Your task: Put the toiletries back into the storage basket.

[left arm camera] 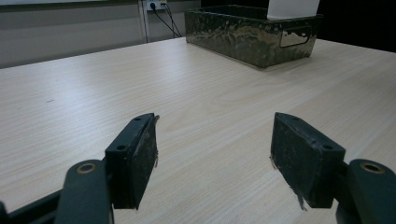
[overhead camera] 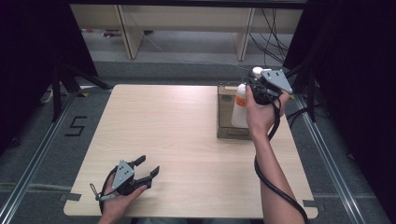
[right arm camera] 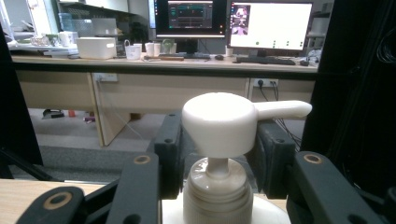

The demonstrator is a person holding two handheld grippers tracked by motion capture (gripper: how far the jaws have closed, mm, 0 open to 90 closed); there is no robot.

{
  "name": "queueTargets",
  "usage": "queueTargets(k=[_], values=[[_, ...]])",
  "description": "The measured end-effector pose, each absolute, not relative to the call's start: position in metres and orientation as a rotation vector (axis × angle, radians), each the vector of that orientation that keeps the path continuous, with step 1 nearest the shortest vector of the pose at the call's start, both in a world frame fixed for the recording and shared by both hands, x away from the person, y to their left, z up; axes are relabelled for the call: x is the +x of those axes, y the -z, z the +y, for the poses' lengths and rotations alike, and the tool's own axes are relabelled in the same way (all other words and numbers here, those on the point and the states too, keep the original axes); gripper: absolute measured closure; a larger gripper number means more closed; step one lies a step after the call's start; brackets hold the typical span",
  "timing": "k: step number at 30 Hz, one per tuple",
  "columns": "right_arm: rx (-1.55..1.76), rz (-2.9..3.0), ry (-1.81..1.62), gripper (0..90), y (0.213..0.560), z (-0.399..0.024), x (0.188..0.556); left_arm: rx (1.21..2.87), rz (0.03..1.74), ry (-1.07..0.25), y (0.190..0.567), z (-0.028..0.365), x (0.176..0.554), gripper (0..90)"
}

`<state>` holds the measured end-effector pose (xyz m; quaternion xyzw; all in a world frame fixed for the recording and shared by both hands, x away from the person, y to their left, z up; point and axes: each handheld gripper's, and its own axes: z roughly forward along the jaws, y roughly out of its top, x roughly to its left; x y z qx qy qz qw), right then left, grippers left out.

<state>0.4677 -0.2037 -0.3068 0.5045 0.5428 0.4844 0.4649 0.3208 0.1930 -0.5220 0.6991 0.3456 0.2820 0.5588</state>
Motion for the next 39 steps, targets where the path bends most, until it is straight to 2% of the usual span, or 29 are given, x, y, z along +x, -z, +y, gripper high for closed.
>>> queueTargets(k=[39], values=[[1.3, 1.376, -1.163, 60.1, 0.342, -0.208, 0.467, 1.65, 0.814, -0.667, 0.522, 0.192, 0.321, 31.1]])
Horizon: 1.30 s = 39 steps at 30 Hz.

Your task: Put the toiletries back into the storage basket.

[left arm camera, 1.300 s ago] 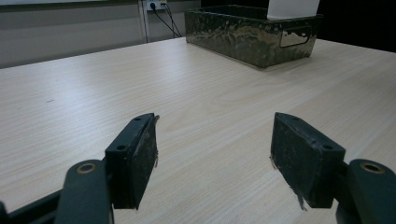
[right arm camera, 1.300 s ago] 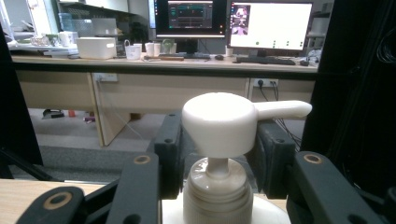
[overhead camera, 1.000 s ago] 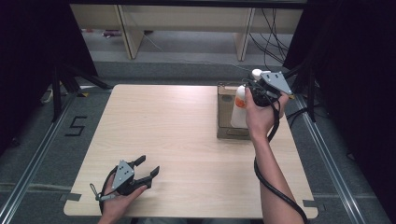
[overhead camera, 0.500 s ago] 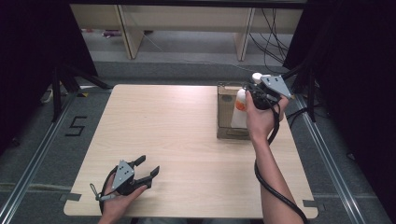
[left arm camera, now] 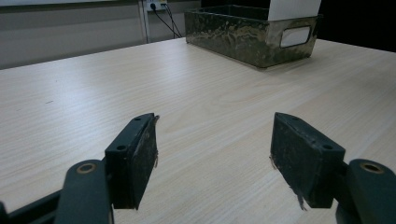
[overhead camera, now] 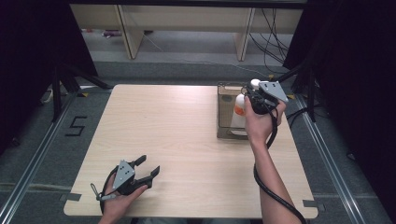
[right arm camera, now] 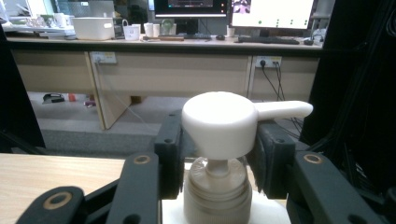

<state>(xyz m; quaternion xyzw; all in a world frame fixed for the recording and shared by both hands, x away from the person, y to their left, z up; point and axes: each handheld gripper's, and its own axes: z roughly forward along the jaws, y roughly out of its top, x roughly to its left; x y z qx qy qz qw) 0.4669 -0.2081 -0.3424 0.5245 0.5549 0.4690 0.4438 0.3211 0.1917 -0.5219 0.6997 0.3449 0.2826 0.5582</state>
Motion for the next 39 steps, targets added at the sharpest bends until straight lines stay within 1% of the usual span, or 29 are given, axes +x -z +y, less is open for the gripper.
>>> queueTargets(k=[18, 34, 39], values=[[1.317, 1.4, -1.146, 60.1, 0.36, -0.209, 0.468, 1.649, 0.809, -0.67, 0.522, 0.192, 0.321, 31.0], [1.298, 1.403, -1.148, 59.7, 0.364, -0.209, 0.465, 1.654, 0.805, -0.672, 0.522, 0.191, 0.321, 31.0], [1.304, 1.392, -1.142, 57.9, 0.366, -0.207, 0.462, 1.654, 0.806, -0.672, 0.522, 0.191, 0.321, 31.0]])
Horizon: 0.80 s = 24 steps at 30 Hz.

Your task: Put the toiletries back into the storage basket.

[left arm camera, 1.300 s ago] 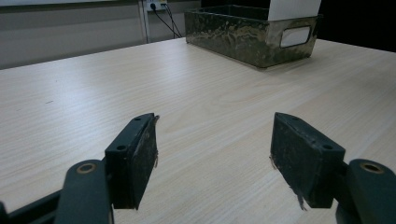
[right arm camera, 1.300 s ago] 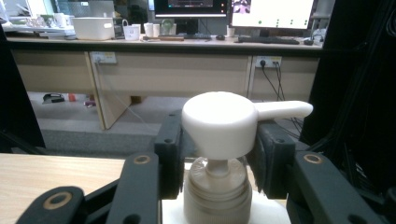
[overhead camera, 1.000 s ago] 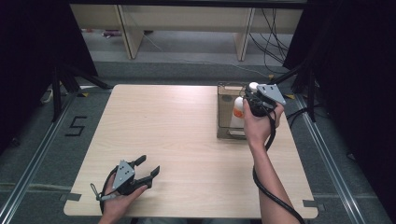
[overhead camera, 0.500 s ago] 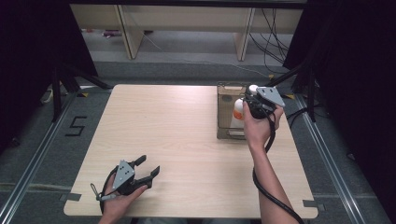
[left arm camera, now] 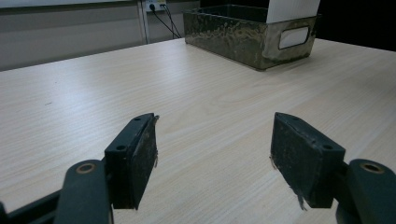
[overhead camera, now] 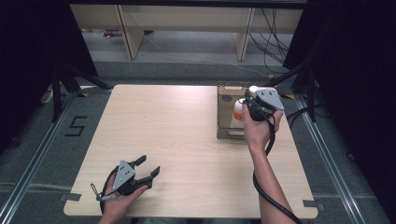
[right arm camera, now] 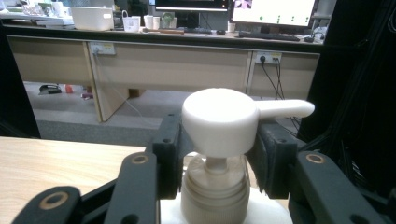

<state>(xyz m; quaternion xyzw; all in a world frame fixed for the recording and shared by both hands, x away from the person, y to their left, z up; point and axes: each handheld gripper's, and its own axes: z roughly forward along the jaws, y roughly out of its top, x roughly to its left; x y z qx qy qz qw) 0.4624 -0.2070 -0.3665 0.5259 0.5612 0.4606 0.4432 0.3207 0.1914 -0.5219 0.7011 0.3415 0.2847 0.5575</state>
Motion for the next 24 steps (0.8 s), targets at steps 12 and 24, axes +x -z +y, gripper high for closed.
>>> queueTargets(k=[12, 24], values=[[1.308, 1.403, -1.134, 38.2, 0.369, -0.21, 0.46, 1.652, 0.807, -0.673, 0.522, 0.191, 0.321, 30.9], [1.327, 1.436, -1.147, 32.6, 0.372, -0.214, 0.446, 1.641, 0.794, -0.67, 0.523, 0.191, 0.322, 30.9]])
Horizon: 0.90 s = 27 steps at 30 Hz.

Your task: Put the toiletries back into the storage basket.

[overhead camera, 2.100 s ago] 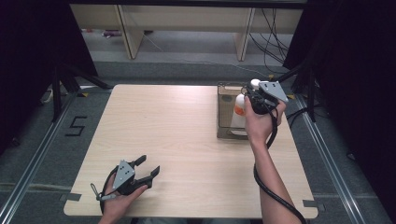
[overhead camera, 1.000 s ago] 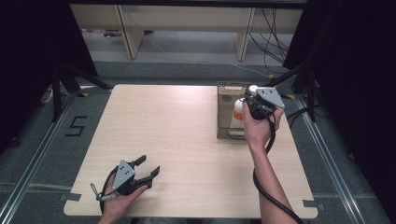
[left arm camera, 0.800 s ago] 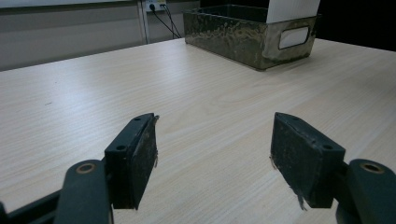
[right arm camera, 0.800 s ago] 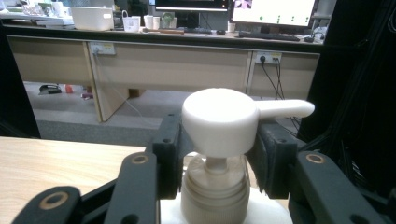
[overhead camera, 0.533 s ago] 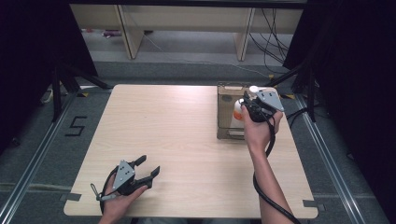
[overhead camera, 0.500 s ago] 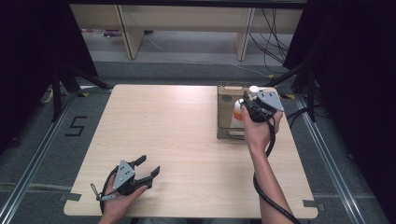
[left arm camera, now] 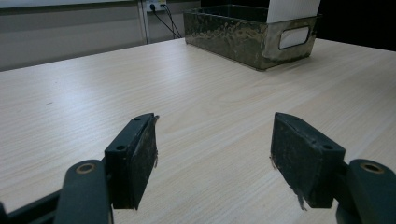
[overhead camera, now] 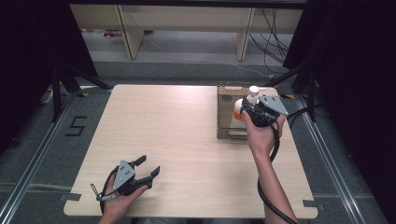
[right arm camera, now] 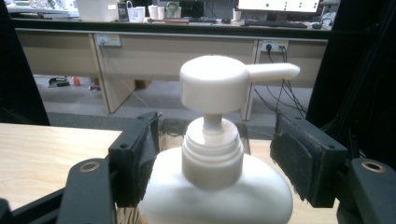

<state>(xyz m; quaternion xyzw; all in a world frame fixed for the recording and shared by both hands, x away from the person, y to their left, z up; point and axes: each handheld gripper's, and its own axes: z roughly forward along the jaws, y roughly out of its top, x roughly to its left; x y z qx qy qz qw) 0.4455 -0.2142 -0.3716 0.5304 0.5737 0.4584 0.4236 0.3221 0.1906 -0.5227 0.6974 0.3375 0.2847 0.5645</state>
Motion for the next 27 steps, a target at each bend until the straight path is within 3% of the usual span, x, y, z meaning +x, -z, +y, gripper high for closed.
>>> queueTargets(k=[27], values=[[1.318, 1.495, -1.203, 32.5, 0.395, -0.233, 0.4, 1.649, 0.809, -0.677, 0.522, 0.191, 0.32, 30.8]])
